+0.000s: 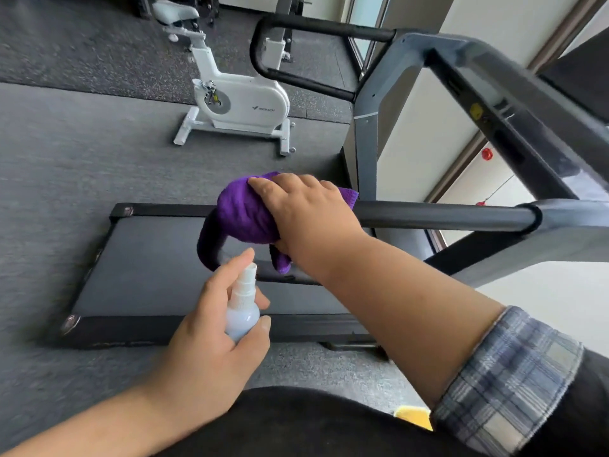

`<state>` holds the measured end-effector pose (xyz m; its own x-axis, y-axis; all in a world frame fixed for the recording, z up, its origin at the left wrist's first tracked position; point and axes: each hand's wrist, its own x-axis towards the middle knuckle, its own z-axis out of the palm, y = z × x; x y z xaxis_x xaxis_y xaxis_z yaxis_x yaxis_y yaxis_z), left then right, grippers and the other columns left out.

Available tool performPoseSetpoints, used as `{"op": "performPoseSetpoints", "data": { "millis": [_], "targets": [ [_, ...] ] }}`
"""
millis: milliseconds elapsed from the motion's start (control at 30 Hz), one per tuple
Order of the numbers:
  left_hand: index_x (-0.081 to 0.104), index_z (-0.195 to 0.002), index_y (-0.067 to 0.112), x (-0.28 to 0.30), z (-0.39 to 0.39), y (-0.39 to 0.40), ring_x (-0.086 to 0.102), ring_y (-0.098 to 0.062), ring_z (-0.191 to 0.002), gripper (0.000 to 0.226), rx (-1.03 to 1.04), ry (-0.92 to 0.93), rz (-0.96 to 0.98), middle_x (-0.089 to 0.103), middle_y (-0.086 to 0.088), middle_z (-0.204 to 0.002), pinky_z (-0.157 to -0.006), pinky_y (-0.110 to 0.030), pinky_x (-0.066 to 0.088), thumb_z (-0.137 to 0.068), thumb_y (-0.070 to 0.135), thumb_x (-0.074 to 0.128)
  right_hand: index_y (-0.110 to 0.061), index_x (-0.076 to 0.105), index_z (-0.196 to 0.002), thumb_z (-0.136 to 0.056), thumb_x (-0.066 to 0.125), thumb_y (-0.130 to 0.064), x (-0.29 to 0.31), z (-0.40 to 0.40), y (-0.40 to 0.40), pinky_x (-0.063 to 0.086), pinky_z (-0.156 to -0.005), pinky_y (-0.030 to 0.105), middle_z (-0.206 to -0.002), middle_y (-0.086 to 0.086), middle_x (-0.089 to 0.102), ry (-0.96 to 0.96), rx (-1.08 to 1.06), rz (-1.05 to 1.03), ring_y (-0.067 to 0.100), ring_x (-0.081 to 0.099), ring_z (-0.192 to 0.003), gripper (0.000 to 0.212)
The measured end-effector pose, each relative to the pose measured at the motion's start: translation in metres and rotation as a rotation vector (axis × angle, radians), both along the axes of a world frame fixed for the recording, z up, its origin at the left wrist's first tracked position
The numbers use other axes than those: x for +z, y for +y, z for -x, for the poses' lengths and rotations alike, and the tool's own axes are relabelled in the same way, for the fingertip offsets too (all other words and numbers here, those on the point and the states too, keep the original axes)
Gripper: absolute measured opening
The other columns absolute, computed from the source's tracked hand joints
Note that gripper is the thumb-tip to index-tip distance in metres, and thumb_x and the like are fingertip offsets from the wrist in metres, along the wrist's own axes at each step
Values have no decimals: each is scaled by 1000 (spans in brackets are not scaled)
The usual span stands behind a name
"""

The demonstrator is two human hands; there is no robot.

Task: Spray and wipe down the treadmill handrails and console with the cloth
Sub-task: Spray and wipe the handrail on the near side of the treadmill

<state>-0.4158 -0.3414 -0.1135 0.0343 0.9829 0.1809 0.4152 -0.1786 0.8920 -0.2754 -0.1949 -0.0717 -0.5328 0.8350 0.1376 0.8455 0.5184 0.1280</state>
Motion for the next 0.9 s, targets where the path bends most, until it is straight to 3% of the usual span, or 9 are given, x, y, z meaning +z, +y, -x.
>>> {"op": "performPoseSetpoints", "data": {
  "millis": [133,233,400,600,767,833,900],
  "targets": [
    [27,-119,77,7,-34,3,59,-7,-98,92,-41,20,20,60,21,-105,-79,-2,40,-84,3,68,-32,38,-145,-59,86,-45,3,-48,5,44,-96,39,-127,-4,56,11,-87,20,25,54,-116,100],
    [26,-115,81,15,-62,4,59,-5,-97,95,-53,29,28,60,23,-106,-77,-2,41,-83,2,68,-31,45,-138,-60,83,-43,6,-88,8,46,-93,41,-118,-4,59,33,-123,29,25,56,-111,88],
    [28,-114,81,26,-102,3,60,-6,-92,97,-39,36,30,61,21,-104,-74,-2,42,-83,-2,67,-31,44,-138,-64,78,-45,9,-159,8,44,-96,42,-121,-3,58,73,-161,12,25,54,-113,83],
    [29,-103,86,41,-144,-1,61,-11,-81,98,-2,53,63,61,25,-98,-53,-3,44,-84,-3,66,-29,49,-135,-50,85,-45,4,-241,4,41,-99,41,-118,-3,59,112,-236,-67,26,54,-113,94],
    [27,-106,85,50,-180,2,60,-10,-84,95,30,65,41,61,23,-102,-58,-3,44,-85,1,65,-22,55,-129,-43,90,-38,-9,-271,1,41,-97,43,-114,0,61,187,-222,-191,29,55,-108,95],
    [25,-107,85,56,-193,9,58,-8,-90,92,59,92,-8,59,21,-103,-66,-2,42,-86,5,65,-19,54,-132,-46,90,-36,-15,-269,-1,40,-100,47,-118,2,61,229,-199,-216,30,54,-111,95],
    [24,-105,85,61,-203,19,57,-7,-88,88,93,89,-27,58,21,-103,-62,-4,44,-87,8,63,-19,51,-137,-53,89,-32,-20,-267,-4,36,-106,50,-124,3,58,260,-188,-219,30,51,-119,94]
  ]
}}
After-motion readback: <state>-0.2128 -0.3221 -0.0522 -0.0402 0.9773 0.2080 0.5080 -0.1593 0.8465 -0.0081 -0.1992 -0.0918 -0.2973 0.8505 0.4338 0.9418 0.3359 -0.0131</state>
